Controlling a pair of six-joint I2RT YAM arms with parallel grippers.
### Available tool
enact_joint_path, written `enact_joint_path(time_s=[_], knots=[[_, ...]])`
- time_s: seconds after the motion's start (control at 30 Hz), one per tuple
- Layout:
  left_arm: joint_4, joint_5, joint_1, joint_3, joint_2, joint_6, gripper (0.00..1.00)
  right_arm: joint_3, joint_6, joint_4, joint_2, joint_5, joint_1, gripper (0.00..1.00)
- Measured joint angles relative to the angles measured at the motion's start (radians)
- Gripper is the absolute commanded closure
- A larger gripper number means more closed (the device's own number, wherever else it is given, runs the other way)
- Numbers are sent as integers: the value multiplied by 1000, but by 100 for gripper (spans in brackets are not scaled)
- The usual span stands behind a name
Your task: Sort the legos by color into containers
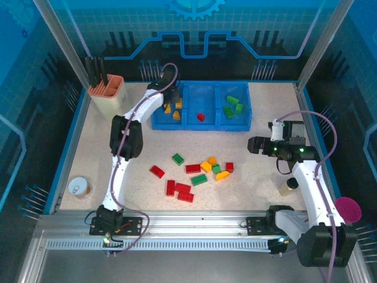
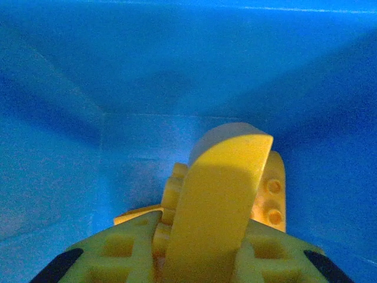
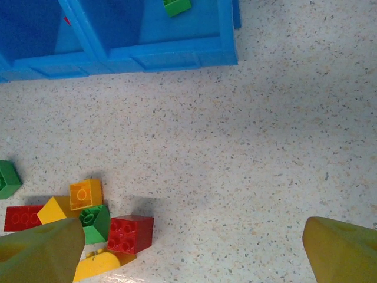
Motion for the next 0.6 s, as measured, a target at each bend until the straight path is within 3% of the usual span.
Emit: enact_joint_path(time_s=[0.3,0.6], knots=[[1,23,-1,-18,-3,-4,52,2,-1,-1,4,14,0,3],[13,23,-4,-174,-103,10,51,2,-1,-7,-21,13,0,3]])
